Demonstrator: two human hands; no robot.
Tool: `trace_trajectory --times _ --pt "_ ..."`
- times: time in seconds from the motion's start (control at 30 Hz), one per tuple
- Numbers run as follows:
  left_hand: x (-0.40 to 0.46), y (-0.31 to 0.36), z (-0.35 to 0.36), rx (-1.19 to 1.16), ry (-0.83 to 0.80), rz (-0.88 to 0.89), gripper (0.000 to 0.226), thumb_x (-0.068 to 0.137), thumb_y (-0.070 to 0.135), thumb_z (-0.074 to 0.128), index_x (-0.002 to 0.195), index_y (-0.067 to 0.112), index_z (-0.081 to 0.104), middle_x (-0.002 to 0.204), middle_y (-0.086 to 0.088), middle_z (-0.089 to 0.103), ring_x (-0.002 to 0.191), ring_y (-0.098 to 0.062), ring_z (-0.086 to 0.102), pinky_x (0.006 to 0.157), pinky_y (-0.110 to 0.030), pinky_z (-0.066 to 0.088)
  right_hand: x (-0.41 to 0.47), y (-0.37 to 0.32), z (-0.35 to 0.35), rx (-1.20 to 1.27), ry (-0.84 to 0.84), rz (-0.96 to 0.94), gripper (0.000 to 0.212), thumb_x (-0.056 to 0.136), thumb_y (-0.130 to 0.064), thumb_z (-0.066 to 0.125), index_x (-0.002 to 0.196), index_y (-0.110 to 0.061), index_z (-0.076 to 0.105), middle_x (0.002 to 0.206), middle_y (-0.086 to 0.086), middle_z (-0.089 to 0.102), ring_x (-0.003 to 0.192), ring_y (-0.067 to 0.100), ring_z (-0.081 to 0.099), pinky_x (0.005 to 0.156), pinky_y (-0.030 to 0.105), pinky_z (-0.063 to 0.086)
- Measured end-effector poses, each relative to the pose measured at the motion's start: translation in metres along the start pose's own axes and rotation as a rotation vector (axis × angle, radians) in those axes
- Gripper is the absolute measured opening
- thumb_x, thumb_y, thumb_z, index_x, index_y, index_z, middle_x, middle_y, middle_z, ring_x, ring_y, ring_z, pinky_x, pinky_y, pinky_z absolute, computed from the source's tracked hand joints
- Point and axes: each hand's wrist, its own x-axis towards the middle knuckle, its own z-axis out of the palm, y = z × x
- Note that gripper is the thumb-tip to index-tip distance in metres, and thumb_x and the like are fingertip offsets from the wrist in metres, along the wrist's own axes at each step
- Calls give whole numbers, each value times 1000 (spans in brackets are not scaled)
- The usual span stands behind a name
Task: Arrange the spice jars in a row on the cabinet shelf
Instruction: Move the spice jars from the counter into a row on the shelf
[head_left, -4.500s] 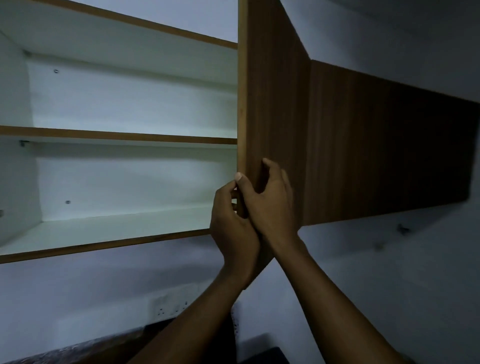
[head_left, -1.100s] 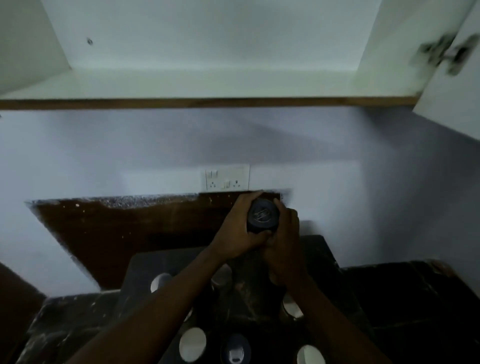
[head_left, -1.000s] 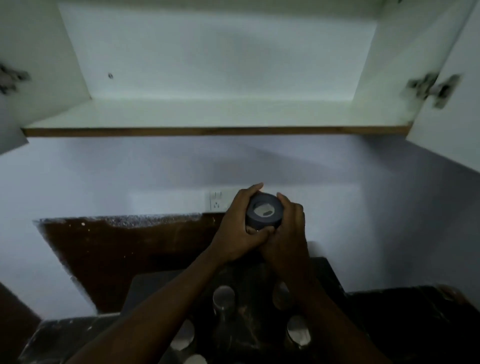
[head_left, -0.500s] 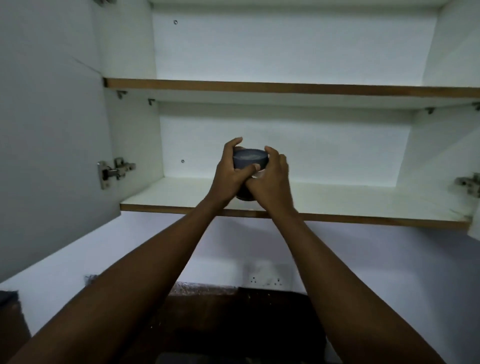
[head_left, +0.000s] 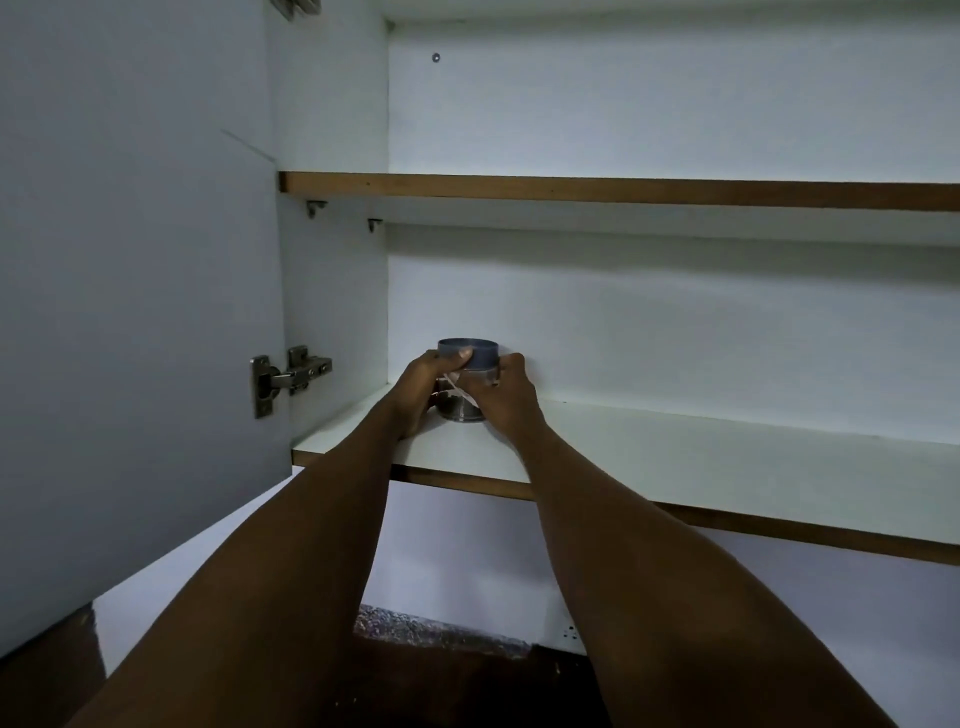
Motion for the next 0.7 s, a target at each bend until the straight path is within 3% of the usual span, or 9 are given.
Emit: trace_trajectory --times 0.13,0.2,0.3,0.4,0.47,0.53,0.63,0.7 --pt "17 -7 -16 -50 83 -11 43 84 38 71 122 19 65 106 0 75 104 -23 67 86 -35 52 30 12 9 -138 -155 -7 74 87 -58 72 138 -12 44 130 9 64 113 27 66 97 46 56" --pt "22 -12 -21 -84 124 -24 26 87 23 65 112 22 68 96 3 76 97 -21 66 78 -31 51 43 17 11 -195 -217 -40 66 94 -55 65 137 -7 53 130 15 66 114 30 66 98 47 55" --pt "28 -15 -23 -75 202 -20 28 80 10 55 103 21 68 100 -2 71 96 -22 63 84 -33 49 57 24 14 -338 -203 -59 45 103 -45 54 122 -6 67 119 12 71 103 23 66 88 33 50" --pt "32 -16 -22 43 336 -33 34 85 -2 51 114 10 64 109 -14 68 99 -31 63 80 -38 53 62 28 16 -353 -119 -24 42 101 -38 59 124 -4 65 116 11 67 98 20 59 84 31 45" --pt "36 -20 -24 155 436 -38 37 95 0 48 129 7 60 127 -21 66 113 -39 65 94 -47 59 60 30 17 -217 -22 12 38 95 -26 70 124 -3 61 113 16 67 96 26 64 82 36 53" --pt "37 -24 -27 204 486 -38 41 98 -1 49 137 4 57 137 -24 62 127 -43 61 110 -55 53 58 31 15 -89 24 54 36 90 -11 75 121 -4 59 109 21 69 93 36 70 83 46 59" --pt "37 -25 -30 208 488 -50 47 95 -10 54 141 1 55 142 -23 60 129 -43 60 110 -55 52 60 32 13 7 -25 78 29 93 2 65 121 0 59 114 33 68 91 43 69 85 55 58" --pt "37 -26 -31 193 501 -43 48 96 -11 56 142 0 57 144 -22 59 130 -41 60 110 -53 53 61 31 12 -40 -50 86 29 92 -6 65 121 -7 62 117 23 70 100 38 70 95 50 59"
